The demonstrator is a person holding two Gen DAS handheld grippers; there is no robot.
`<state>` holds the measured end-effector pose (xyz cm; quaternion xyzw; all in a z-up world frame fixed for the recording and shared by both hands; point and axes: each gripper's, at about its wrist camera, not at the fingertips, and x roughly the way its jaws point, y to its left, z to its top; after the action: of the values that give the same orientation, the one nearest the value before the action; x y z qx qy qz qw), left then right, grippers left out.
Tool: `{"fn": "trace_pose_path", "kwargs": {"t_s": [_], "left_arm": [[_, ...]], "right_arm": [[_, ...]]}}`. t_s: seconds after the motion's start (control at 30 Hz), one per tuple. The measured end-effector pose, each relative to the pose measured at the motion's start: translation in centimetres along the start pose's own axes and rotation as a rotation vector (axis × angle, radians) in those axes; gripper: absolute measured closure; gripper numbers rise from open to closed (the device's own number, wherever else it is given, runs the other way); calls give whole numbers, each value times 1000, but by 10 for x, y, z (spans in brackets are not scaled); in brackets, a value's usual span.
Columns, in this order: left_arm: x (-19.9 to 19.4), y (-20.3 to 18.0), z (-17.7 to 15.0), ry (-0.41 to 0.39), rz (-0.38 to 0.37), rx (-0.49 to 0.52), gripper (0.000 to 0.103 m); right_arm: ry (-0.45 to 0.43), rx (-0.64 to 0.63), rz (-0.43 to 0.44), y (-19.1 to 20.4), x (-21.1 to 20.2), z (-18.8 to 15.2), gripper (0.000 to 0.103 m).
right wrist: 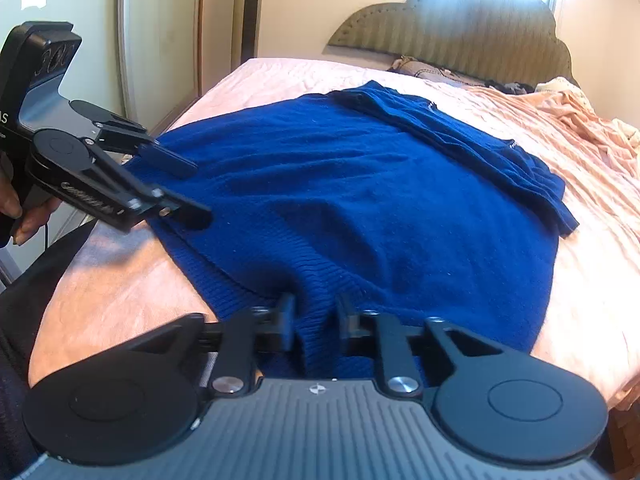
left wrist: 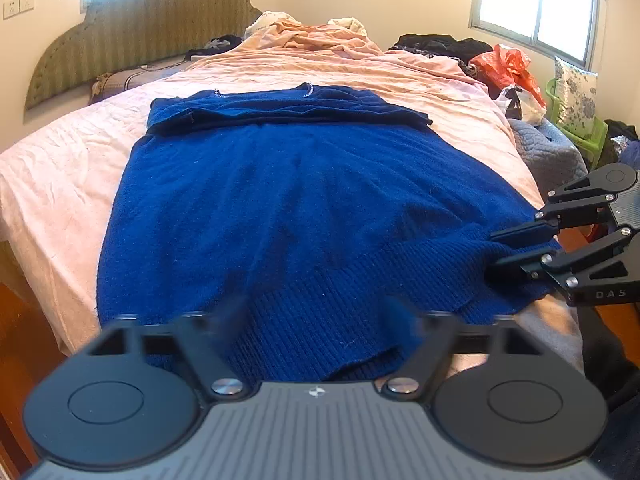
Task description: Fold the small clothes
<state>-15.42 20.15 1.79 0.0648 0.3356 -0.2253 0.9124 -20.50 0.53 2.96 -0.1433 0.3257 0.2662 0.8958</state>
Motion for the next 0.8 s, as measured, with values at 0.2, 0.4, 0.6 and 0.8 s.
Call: {"fn": "trace_pose_path", "kwargs": {"t_s": [0.2, 0.4, 0.6, 0.8], "left_arm": [[-3, 3, 1, 1, 8, -7, 72], [-10, 5, 0, -6, 4, -10, 95], [-33, 4, -1, -54, -15, 13, 100], [-37, 14, -13, -9, 2, 16, 101]], "right_arm": [[-20, 47, 0, -6, -4, 1, 97], [-20, 55, 25, -5, -10, 0, 97], [-34, 55, 67, -5, -29, 2, 97], [40, 19, 57, -6, -25, -10, 97]]}}
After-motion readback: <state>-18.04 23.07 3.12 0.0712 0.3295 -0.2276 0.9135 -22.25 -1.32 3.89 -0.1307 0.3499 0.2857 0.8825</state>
